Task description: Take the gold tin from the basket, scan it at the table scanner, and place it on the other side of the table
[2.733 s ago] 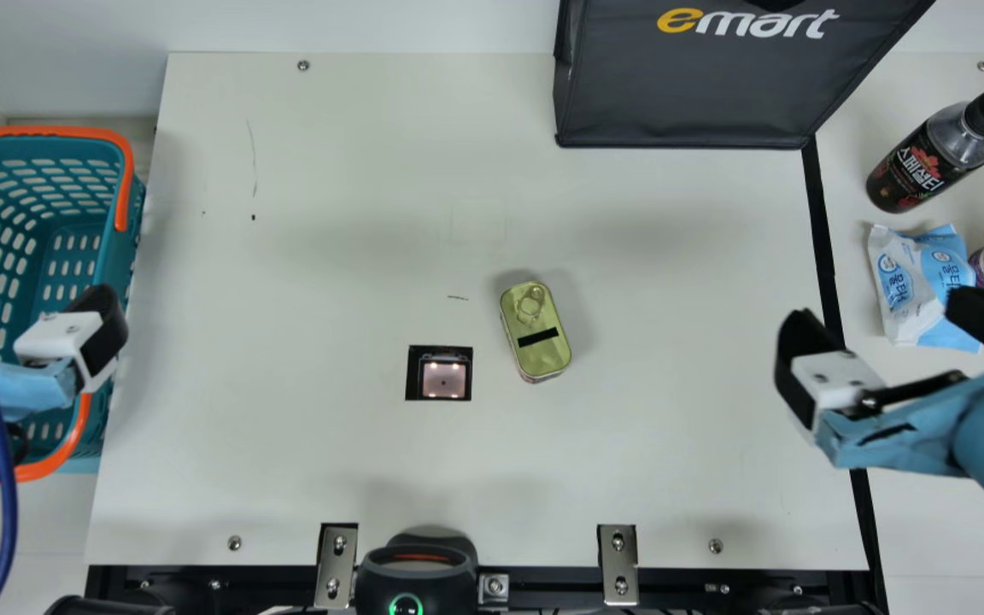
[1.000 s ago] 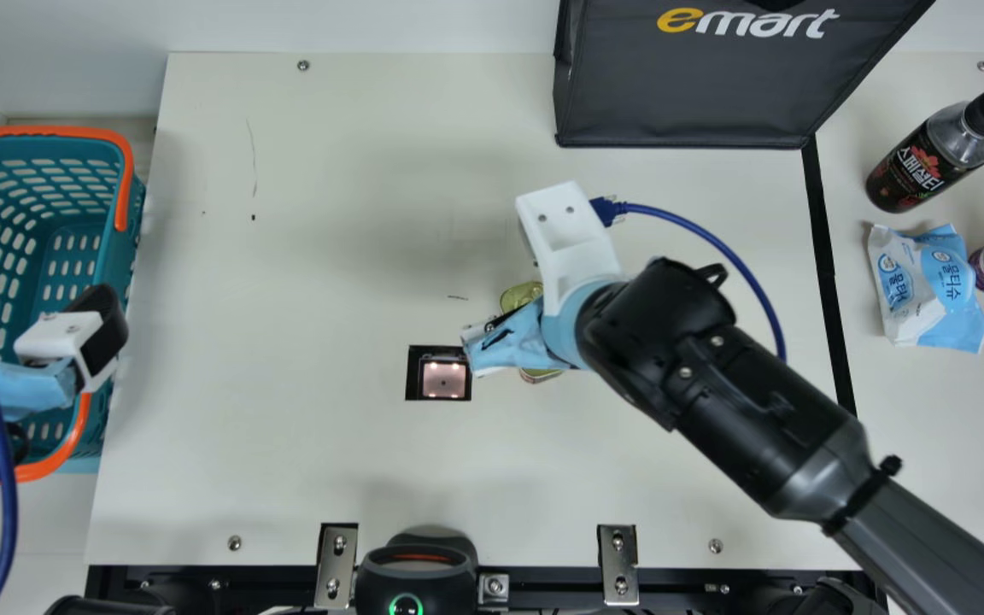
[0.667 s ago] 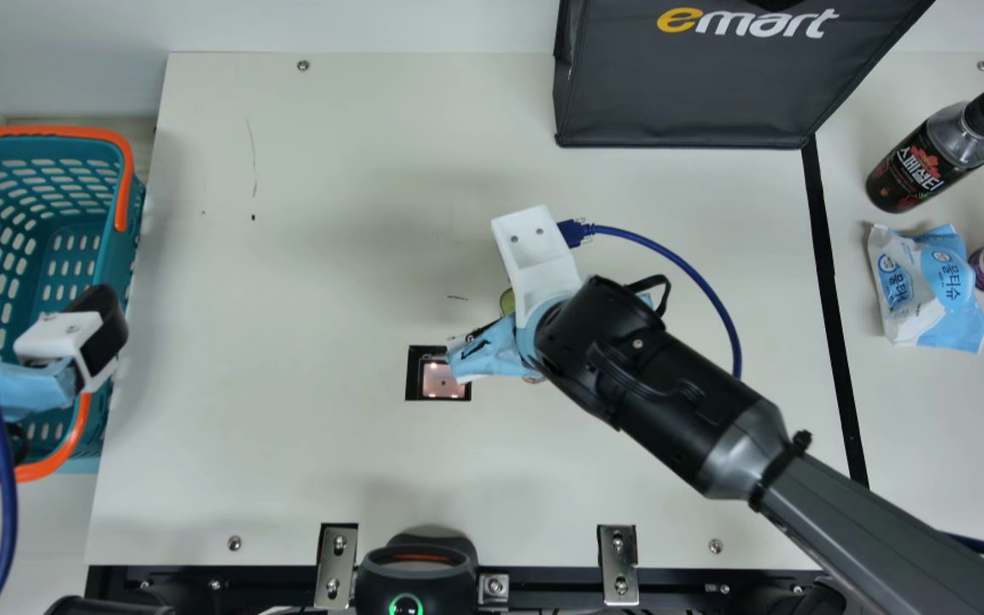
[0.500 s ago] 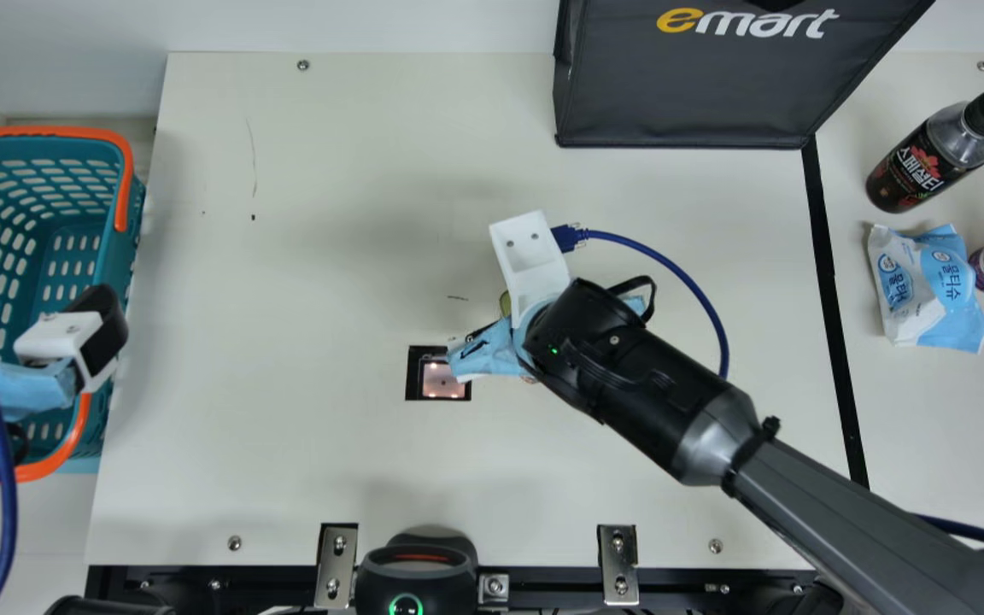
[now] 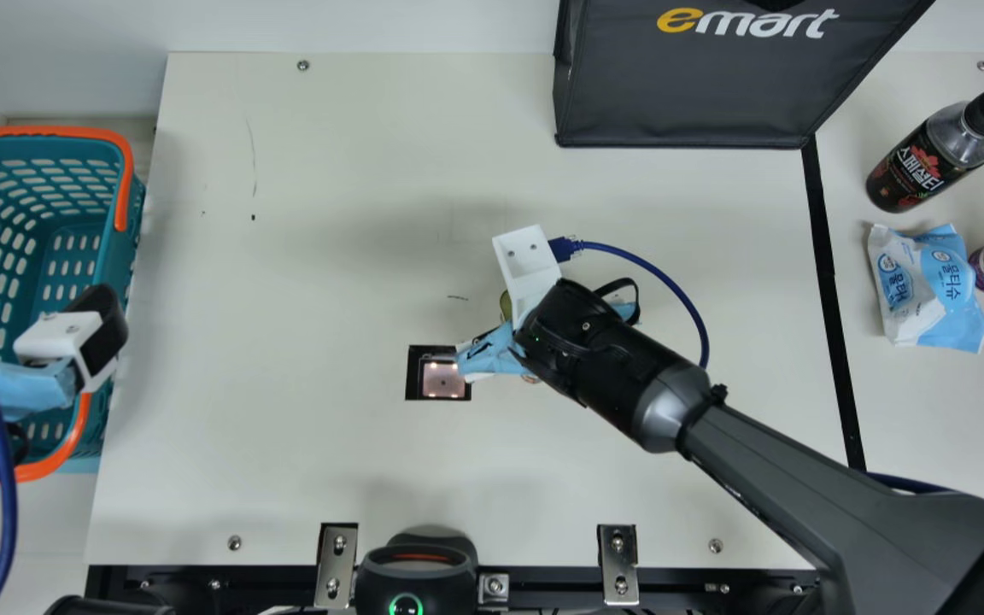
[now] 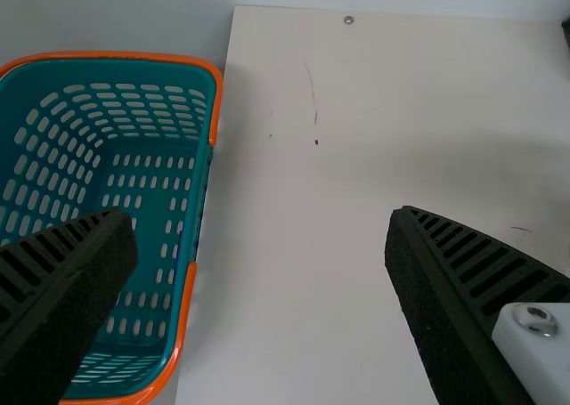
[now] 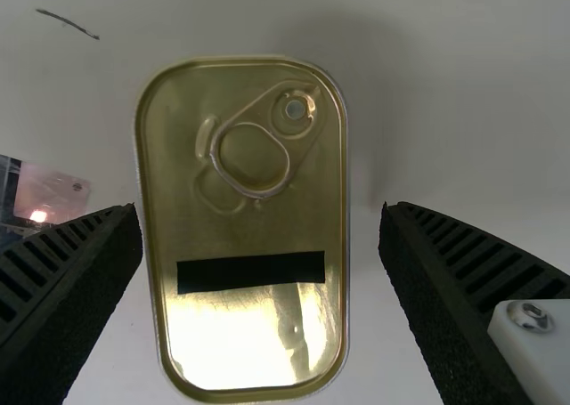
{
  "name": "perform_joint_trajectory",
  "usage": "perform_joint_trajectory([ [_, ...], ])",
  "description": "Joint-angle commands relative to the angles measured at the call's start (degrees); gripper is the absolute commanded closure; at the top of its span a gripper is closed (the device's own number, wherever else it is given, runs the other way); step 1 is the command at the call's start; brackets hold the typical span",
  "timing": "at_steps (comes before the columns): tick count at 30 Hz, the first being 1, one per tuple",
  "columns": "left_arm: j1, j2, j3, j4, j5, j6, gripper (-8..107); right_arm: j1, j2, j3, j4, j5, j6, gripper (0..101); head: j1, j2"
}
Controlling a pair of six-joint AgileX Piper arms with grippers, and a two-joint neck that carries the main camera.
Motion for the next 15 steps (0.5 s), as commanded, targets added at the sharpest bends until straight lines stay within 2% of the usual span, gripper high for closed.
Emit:
perform_joint_trajectory([
  [1, 0.0, 0.0, 0.0, 0.0, 0.0, 0.0, 9, -0.1, 0.2, 0.1, 0.2, -0.4, 0.1, 6, -1.7, 0.1],
  [2, 0.0, 0.0, 0.0, 0.0, 0.0, 0.0, 9, -0.2, 0.4, 0.2, 0.1, -0.6, 0.2, 6, -1.7, 0.1],
  [9, 0.0, 0.0, 0.0, 0.0, 0.0, 0.0, 9, -0.1, 0.7, 0.6, -0.8, -1.5, 1.2, 53, -1.7, 0.1],
  [15, 0.0, 0.0, 0.0, 0.0, 0.0, 0.0, 9, 0.4, -0.3, -0.1, -1.9, 0.0, 1.7, 93, -1.7, 0.1],
])
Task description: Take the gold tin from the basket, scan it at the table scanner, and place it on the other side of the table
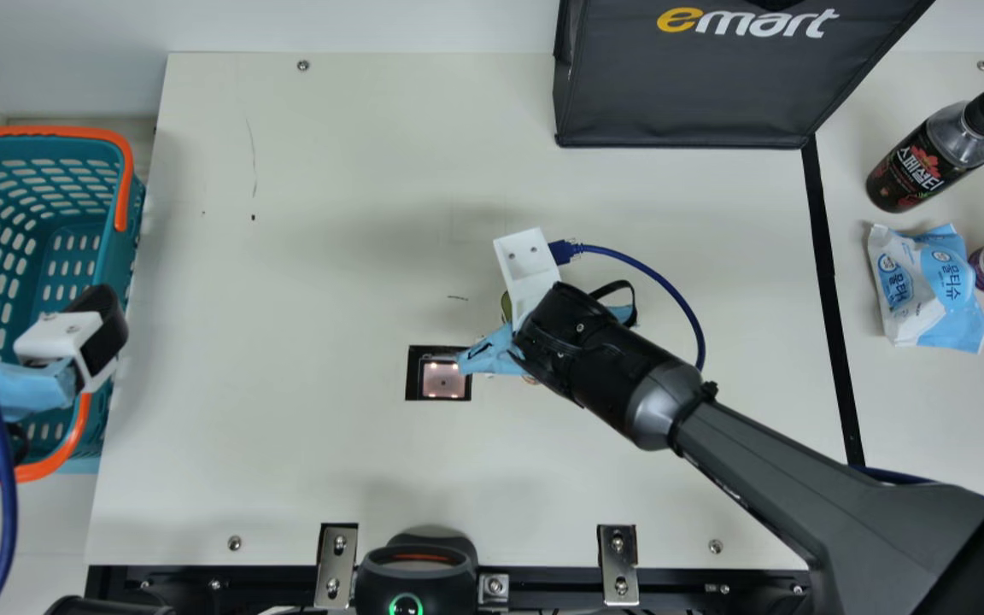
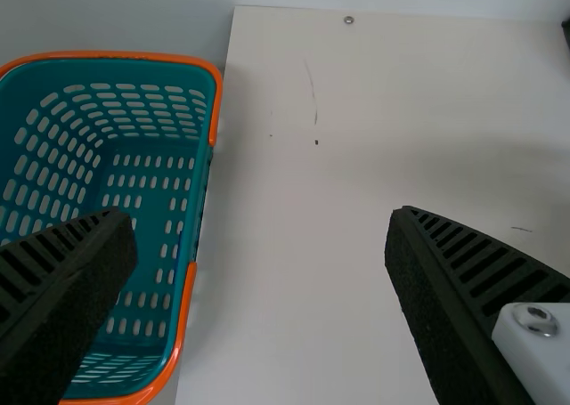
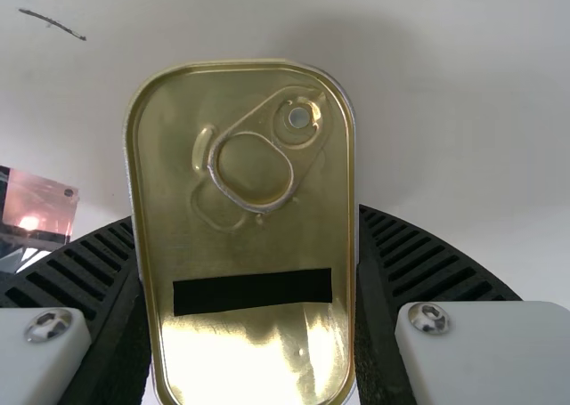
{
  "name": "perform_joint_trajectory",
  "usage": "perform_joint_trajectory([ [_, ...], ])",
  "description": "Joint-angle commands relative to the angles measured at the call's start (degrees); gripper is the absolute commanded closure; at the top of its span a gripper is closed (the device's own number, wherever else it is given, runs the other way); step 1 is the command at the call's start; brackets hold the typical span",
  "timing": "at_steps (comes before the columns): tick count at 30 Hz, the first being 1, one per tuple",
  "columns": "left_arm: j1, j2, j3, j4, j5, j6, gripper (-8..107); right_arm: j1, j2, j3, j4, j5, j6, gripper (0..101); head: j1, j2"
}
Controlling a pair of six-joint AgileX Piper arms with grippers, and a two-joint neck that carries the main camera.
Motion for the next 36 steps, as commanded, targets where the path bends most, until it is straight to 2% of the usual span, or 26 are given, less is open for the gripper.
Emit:
perform_joint_trajectory([
  [1, 0.0, 0.0, 0.0, 0.0, 0.0, 0.0, 9, 0.3, -0.6, -0.6, -0.5, 0.7, 0.1, 100, -1.7, 0.1],
  [14, 0.0, 0.0, 0.0, 0.0, 0.0, 0.0, 9, 0.2, -4.3, -7.9, 1.1, 9.3, -2.3, 101, -1.7, 0.1],
  [19, 0.0, 0.0, 0.0, 0.0, 0.0, 0.0, 9, -1.0, -4.8, -9.5, 1.7, 11.2, -2.9, 101, -1.7, -6.6],
  [23, 0.0, 0.0, 0.0, 0.0, 0.0, 0.0, 9, -4.5, -6.5, -7.7, 2.2, 10.4, -3.9, 101, -1.7, -11.9],
  [29, 0.0, 0.0, 0.0, 0.0, 0.0, 0.0, 9, -13.0, -11.1, -2.0, 3.7, 8.6, -7.3, 101, -1.7, -19.9],
  [36, 0.0, 0.0, 0.0, 0.0, 0.0, 0.0, 9, -24.1, -16.9, 4.5, 5.5, 7.7, -14.0, 101, -1.7, -19.9],
])
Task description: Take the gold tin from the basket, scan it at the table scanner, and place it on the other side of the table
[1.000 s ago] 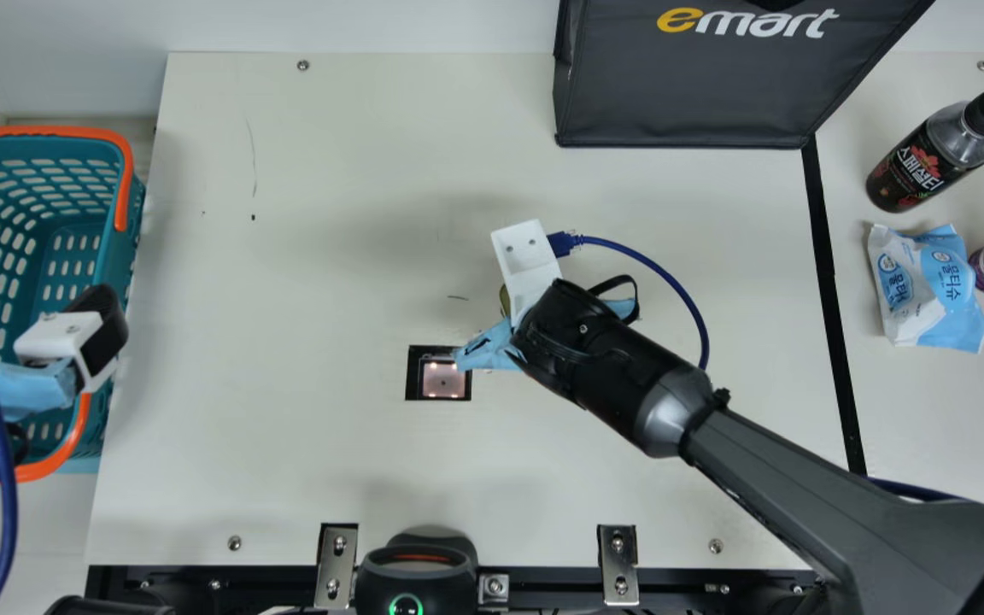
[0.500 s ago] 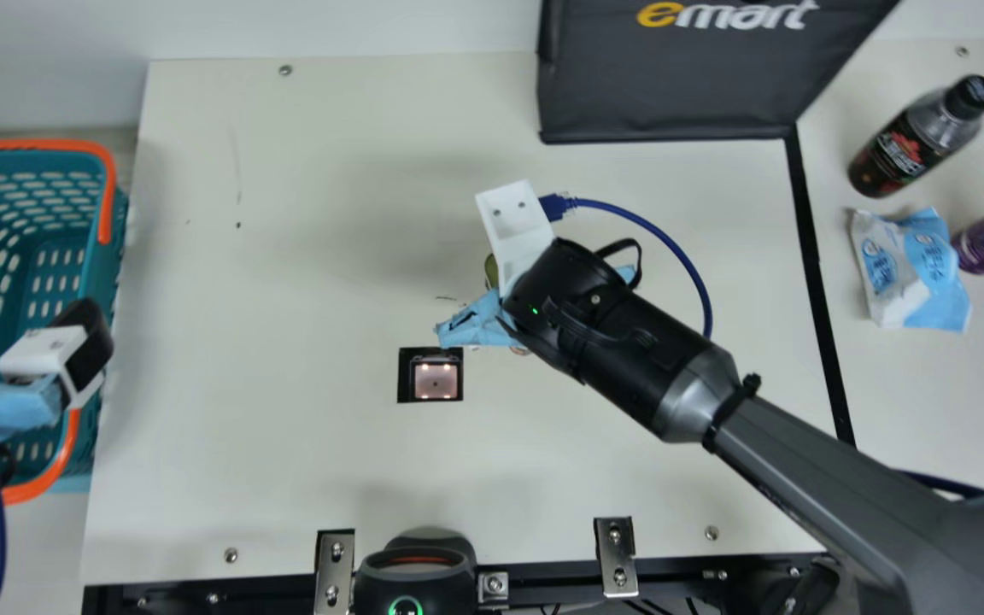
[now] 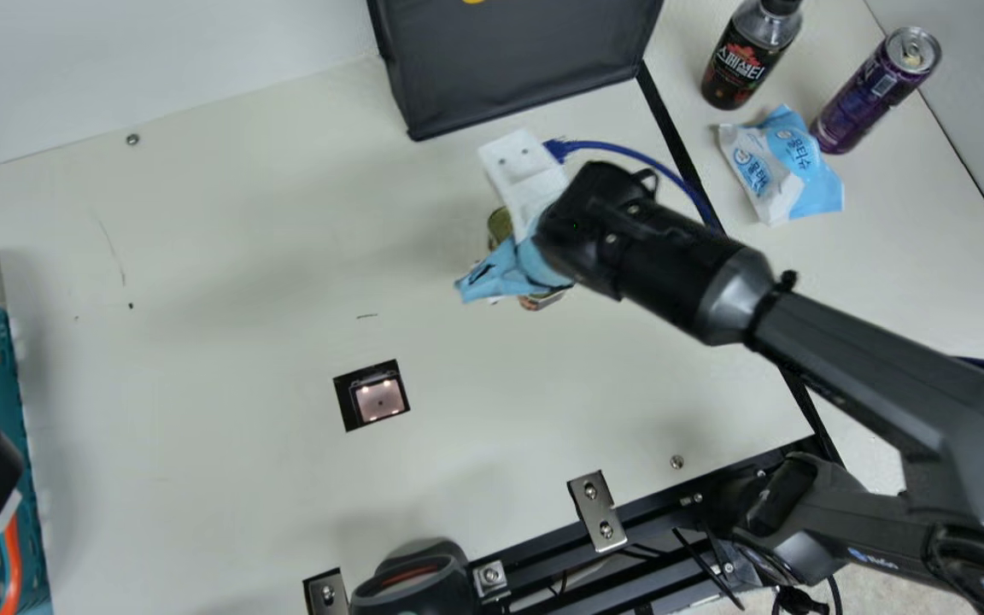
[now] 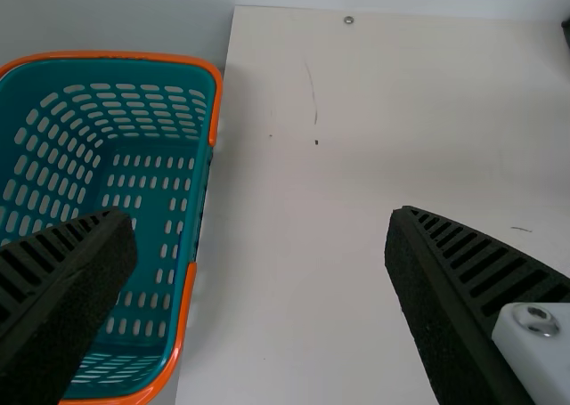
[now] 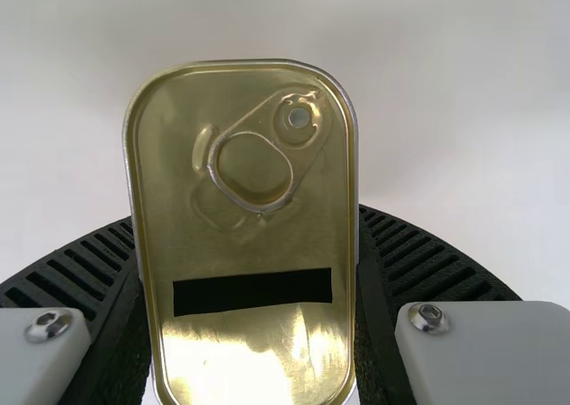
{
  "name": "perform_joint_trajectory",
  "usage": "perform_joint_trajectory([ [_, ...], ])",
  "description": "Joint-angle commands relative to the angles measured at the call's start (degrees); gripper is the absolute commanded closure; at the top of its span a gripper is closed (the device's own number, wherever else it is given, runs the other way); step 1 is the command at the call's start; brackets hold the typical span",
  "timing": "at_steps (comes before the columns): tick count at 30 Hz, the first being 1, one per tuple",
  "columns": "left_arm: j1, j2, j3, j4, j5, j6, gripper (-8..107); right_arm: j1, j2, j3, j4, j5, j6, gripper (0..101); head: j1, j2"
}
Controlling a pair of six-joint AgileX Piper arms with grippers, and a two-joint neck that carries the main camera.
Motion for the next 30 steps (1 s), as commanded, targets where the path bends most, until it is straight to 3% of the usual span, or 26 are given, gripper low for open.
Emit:
perform_joint_trajectory([
  [1, 0.0, 0.0, 0.0, 0.0, 0.0, 0.0, 9, -5.5, -1.9, 2.2, 0.5, 0.0, -2.9, 101, -1.7, -0.1],
  [15, 0.0, 0.0, 0.0, 0.0, 0.0, 0.0, 9, -31.1, -9.9, 8.8, 4.1, 1.3, -21.4, 101, -1.7, -0.1],
  [30, 0.0, 0.0, 0.0, 0.0, 0.0, 0.0, 9, -58.4, -8.4, 7.0, 9.1, 1.0, -42.8, 101, -1.7, -0.1],
])
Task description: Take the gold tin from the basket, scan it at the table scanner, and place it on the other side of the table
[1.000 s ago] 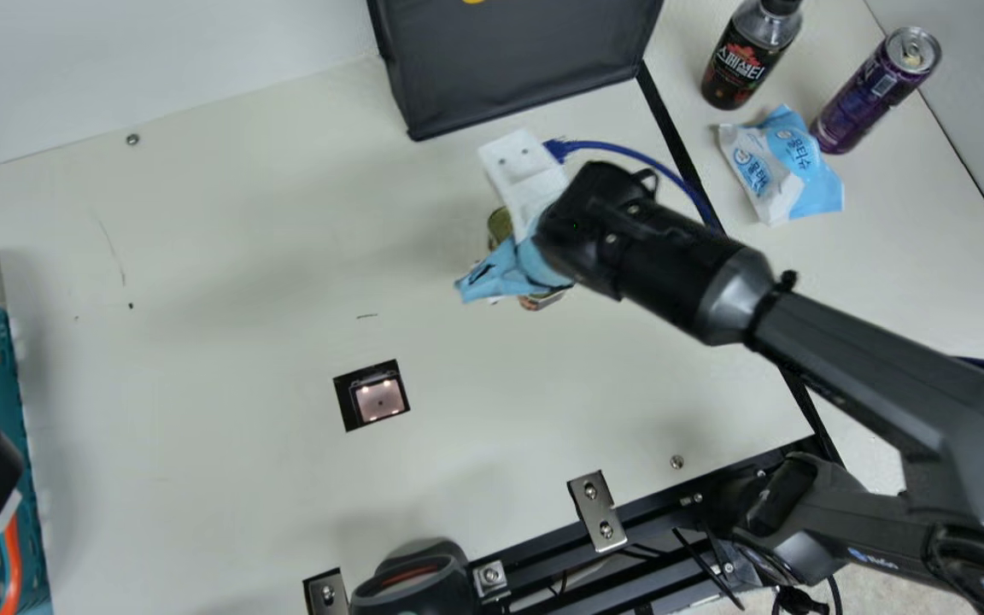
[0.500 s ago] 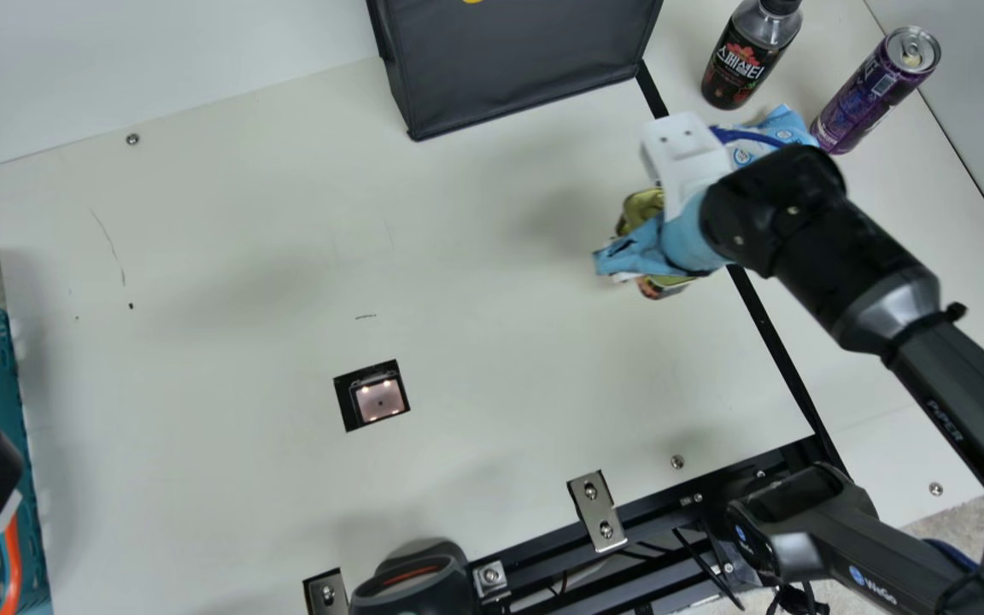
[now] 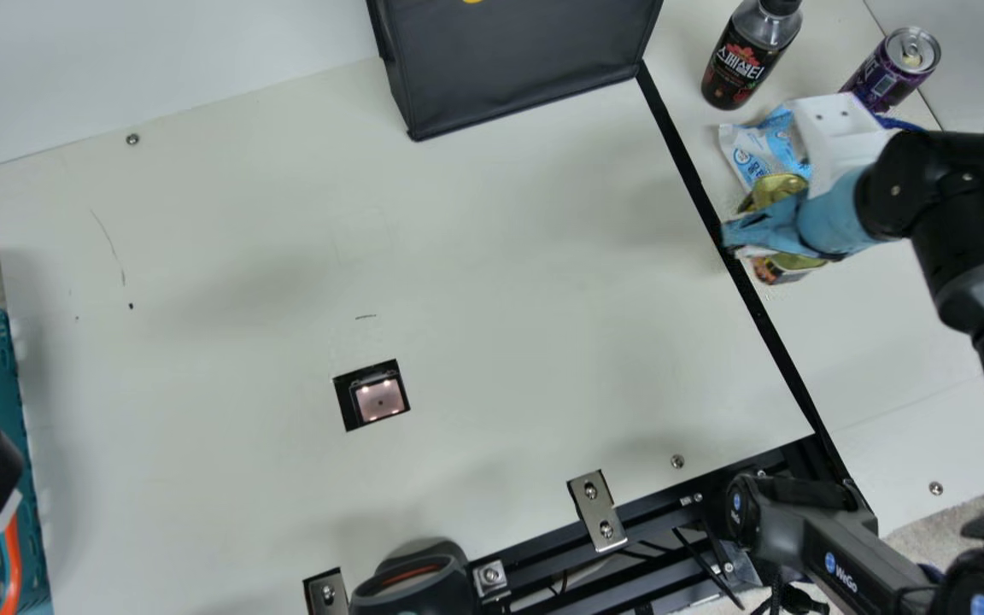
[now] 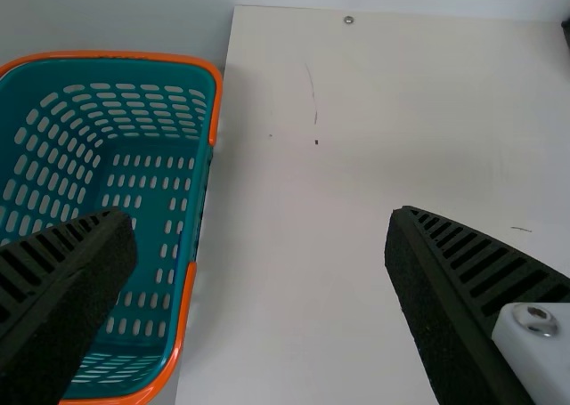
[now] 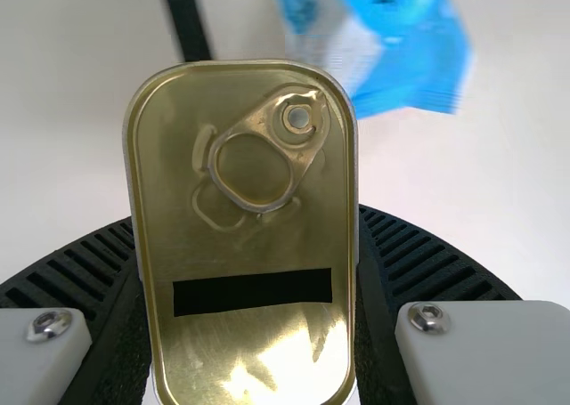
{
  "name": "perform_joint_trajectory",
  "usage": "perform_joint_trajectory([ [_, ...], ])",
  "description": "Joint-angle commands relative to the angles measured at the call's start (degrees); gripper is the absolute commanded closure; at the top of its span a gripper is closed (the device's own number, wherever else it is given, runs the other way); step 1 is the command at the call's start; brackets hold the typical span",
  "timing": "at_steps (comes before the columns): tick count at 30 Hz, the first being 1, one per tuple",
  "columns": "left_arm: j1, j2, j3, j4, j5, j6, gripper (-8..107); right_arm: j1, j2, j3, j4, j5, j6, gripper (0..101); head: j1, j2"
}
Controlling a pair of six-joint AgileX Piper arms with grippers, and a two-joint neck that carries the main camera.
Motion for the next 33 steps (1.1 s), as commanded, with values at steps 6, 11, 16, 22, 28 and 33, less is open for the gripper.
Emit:
perform_joint_trajectory([
  [6, 0.0, 0.0, 0.0, 0.0, 0.0, 0.0, 9, -13.0, 2.7, -2.2, 2.1, -0.6, -10.1, 101, -1.7, -0.1],
  [11, 0.0, 0.0, 0.0, 0.0, 0.0, 0.0, 9, -18.0, 4.7, -3.5, 2.9, -1.5, -14.9, 101, -1.7, -0.1],
  [16, 0.0, 0.0, 0.0, 0.0, 0.0, 0.0, 9, -21.7, 6.8, -4.6, 3.3, -2.8, -18.9, 101, -1.7, -0.1],
  [22, 0.0, 0.0, 0.0, 0.0, 0.0, 0.0, 9, -24.5, 9.8, -5.5, 3.4, -5.1, -23.1, 101, -1.7, -0.1],
  [28, 0.0, 0.0, 0.0, 0.0, 0.0, 0.0, 9, -26.1, 13.6, -6.6, 4.2, -8.0, -27.4, 101, -1.7, -0.1],
  [33, 0.0, 0.0, 0.0, 0.0, 0.0, 0.0, 9, -27.0, 16.8, -7.6, 5.5, -9.9, -31.3, 101, -1.7, -0.1],
])
